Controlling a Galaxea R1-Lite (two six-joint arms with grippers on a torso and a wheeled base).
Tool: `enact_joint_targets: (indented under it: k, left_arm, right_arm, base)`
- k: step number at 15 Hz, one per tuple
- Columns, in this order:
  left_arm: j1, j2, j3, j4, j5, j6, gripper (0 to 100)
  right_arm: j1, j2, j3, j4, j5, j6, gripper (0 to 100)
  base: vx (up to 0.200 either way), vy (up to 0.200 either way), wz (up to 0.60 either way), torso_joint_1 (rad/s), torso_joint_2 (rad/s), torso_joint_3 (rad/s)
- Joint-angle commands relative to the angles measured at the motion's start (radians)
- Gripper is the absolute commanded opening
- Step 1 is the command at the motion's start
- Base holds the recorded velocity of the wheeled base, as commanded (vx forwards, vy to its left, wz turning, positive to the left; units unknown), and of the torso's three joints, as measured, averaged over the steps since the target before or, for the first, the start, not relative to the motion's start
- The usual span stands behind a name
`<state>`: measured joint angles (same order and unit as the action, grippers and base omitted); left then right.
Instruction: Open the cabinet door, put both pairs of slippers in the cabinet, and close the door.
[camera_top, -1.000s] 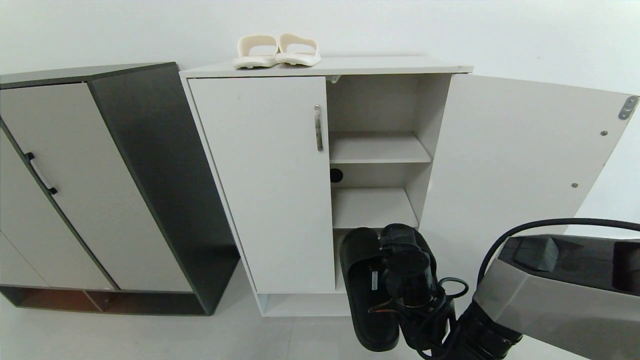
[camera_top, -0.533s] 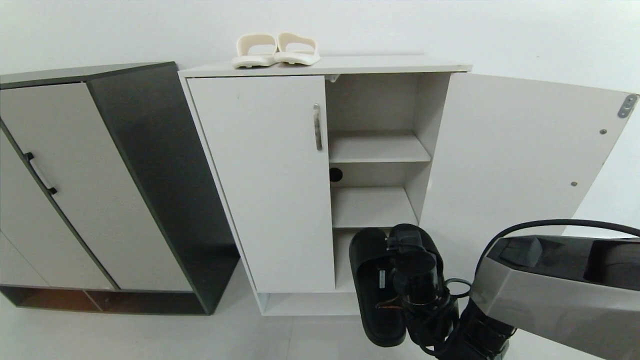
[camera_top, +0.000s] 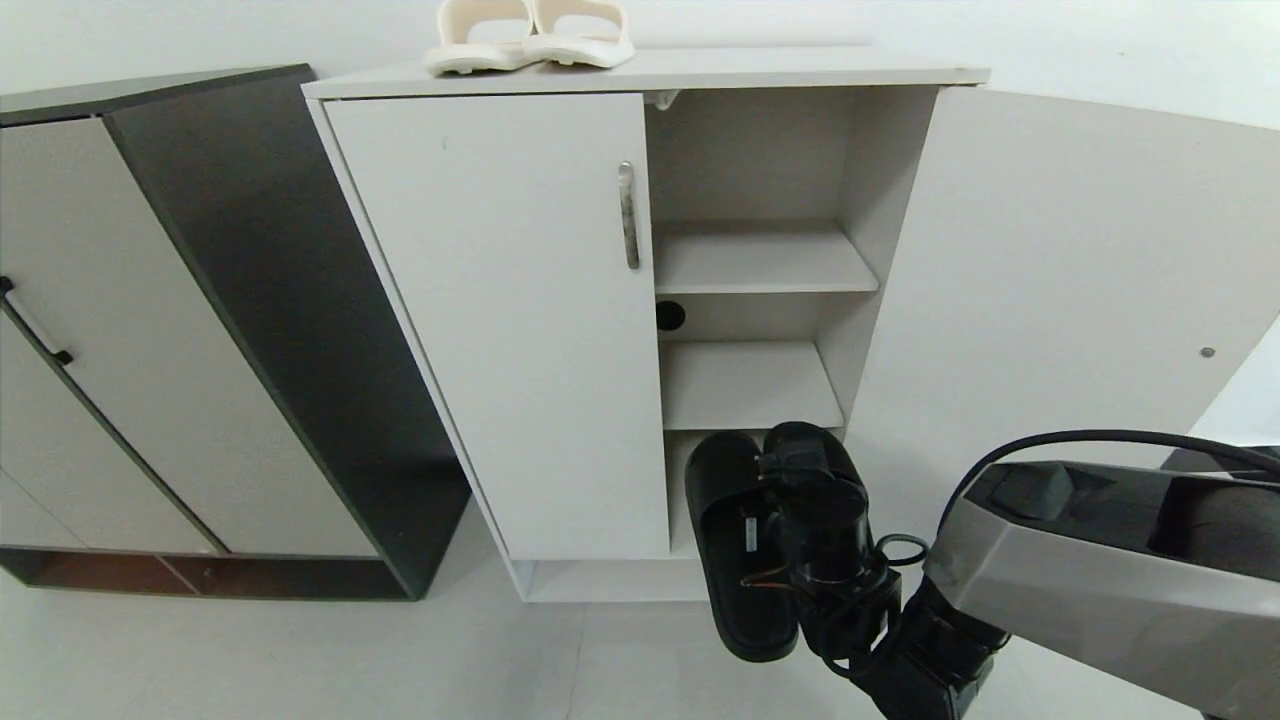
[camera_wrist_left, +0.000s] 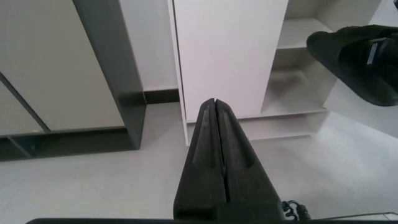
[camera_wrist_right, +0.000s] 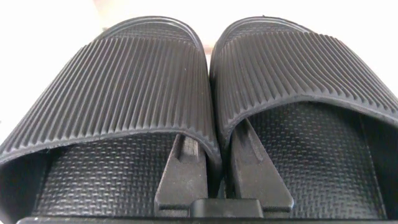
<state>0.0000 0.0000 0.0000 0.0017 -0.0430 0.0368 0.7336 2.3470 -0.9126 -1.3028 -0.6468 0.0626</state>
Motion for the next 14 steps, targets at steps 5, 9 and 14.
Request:
enact_joint_targets:
  k: [5, 9, 14]
  left_arm:
    - [0.0, 0.002, 0.0, 0.0, 0.0, 0.0, 0]
    - [0.0, 0.002, 0.0, 0.0, 0.0, 0.0, 0]
    - [0.0, 0.002, 0.0, 0.0, 0.0, 0.0, 0]
  right_arm:
    - [0.0, 0.008, -0.006, -0.01, -0.005, -0.024, 0]
    - [0.001, -0.022, -0.008, -0.064, -0.007, -0.049, 0]
    - [0.003, -0.028, 0.006, -0.168, -0.008, -0.132, 0]
  base:
    - [0.0, 0.0, 0.0, 0.003, 0.0, -0.204]
    - [0.0, 0.0, 0.0, 0.001, 0.0, -0.198]
    - [0.0, 0.0, 0.0, 0.002, 0.0, -0.184]
